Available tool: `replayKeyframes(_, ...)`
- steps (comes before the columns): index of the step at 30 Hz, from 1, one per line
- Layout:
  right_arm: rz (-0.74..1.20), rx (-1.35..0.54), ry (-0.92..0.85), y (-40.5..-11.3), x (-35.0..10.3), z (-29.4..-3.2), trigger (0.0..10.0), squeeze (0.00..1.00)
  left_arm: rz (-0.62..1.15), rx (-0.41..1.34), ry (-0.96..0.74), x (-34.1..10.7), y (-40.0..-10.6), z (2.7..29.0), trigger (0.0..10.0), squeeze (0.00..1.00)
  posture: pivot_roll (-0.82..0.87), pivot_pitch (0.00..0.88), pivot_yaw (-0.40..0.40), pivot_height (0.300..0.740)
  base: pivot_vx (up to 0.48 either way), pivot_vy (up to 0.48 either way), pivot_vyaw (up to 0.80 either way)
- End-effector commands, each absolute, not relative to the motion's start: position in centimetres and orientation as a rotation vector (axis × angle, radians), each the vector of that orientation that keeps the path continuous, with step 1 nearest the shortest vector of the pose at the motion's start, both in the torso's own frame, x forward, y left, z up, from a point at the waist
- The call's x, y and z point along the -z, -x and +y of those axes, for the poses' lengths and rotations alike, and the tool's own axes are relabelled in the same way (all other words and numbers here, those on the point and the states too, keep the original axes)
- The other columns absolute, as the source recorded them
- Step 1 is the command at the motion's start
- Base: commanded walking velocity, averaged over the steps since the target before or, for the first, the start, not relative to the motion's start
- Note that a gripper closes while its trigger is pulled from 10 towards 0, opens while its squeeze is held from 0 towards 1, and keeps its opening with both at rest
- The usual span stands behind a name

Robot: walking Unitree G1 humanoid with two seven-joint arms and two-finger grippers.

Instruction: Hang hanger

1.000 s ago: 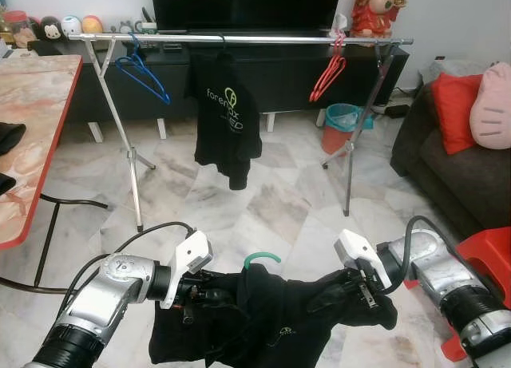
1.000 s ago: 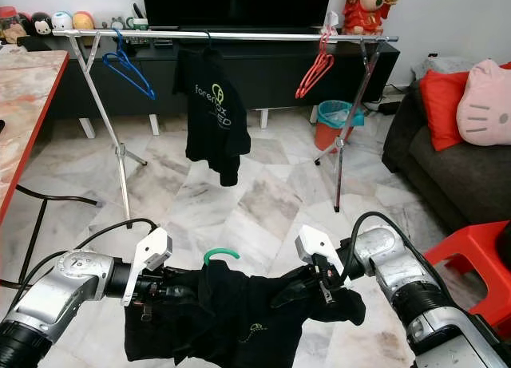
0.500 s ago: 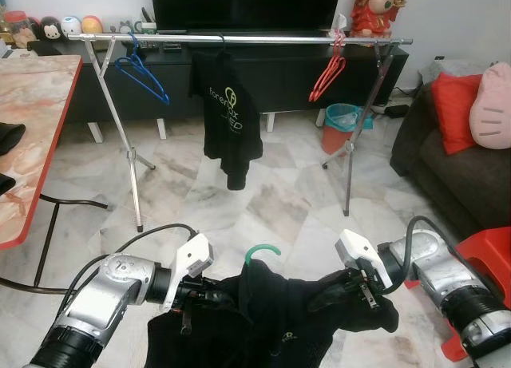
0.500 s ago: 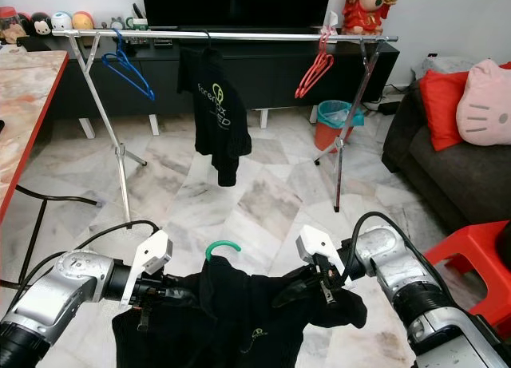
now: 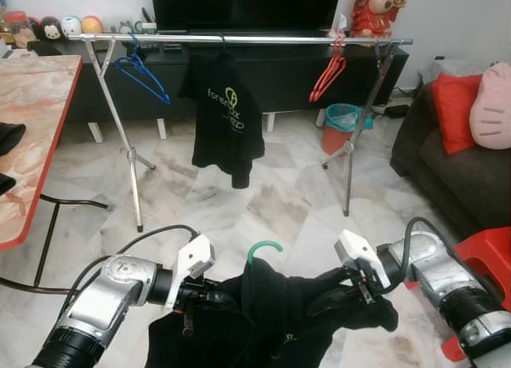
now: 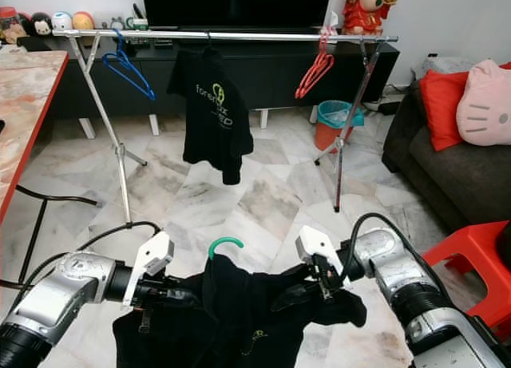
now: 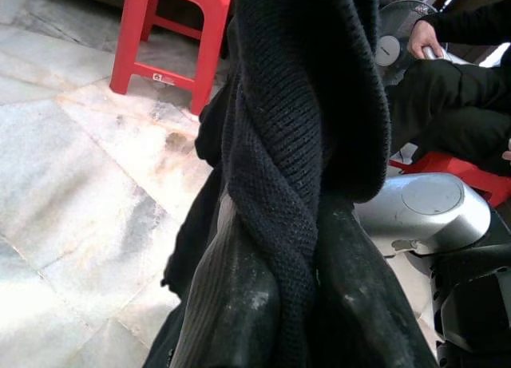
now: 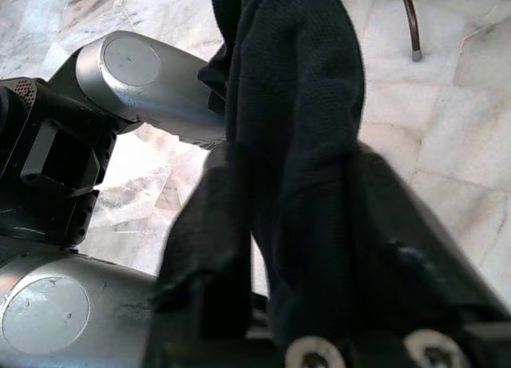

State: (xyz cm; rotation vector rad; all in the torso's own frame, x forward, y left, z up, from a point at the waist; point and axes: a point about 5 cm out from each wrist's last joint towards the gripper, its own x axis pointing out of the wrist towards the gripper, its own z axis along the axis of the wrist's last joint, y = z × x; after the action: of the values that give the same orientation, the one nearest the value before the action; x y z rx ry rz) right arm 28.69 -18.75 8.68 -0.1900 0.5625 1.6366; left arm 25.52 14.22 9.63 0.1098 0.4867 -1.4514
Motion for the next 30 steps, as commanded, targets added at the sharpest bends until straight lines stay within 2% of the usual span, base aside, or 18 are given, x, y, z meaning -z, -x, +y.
replayKeyframes(1,0.541,-1.64,0.189,-28.8,-9.0,-18.9,10.0,1.0,0.463,1.452,-0.107,-10.2,-25.8,14.0,0.0,0.0,0.05,0.0,-0.088,0.74,0.0,0.0,0.0)
replayKeyframes(13,0.501,-1.58,0.229,-29.7,-9.5,-19.1,10.0,1.0,0.475,1.461,-0.124,-9.9,-25.8,13.9,0.0,0.0,0.05,0.0,-0.092,0.74,0.0,0.0,0.0)
replayKeyframes(18,0.425,-1.433,0.325,-31.0,-9.8,-19.1,10.0,1.0,0.485,1.475,-0.132,-9.8,-25.7,13.8,0.0,0.0,0.04,0.0,-0.095,0.74,0.0,0.0,0.0)
replayKeyframes(25,0.333,-1.3,0.367,-32.1,-10.1,-18.8,10.0,1.0,0.5,1.459,-0.164,-9.3,-25.7,13.8,0.0,0.0,0.04,0.0,-0.096,0.74,0.0,0.0,0.0)
replayKeyframes(26,0.322,-1.262,0.362,-32.3,-10.1,-18.9,10.0,0.44,0.498,1.453,-0.165,-9.1,-25.8,13.8,0.0,0.0,0.04,0.0,-0.097,0.74,0.0,0.0,0.0)
replayKeyframes(28,0.316,-1.238,0.357,-32.4,-10.1,-19.0,10.0,0.44,0.496,1.449,-0.165,-9.1,-25.8,13.7,0.0,0.0,0.04,0.0,-0.097,0.74,0.0,0.0,0.0)
replayKeyframes(29,0.282,-1.168,0.323,-32.8,-10.3,-19.1,10.0,0.0,0.492,1.427,-0.175,-8.8,-25.9,13.6,0.0,0.0,0.04,0.0,-0.096,0.74,0.0,0.0,0.0)
replayKeyframes(30,0.253,-1.131,0.292,-33.0,-10.5,-19.0,10.0,0.0,0.486,1.413,-0.186,-8.7,-26.0,13.6,0.0,0.0,0.04,0.0,-0.096,0.74,0.0,0.0,0.0)
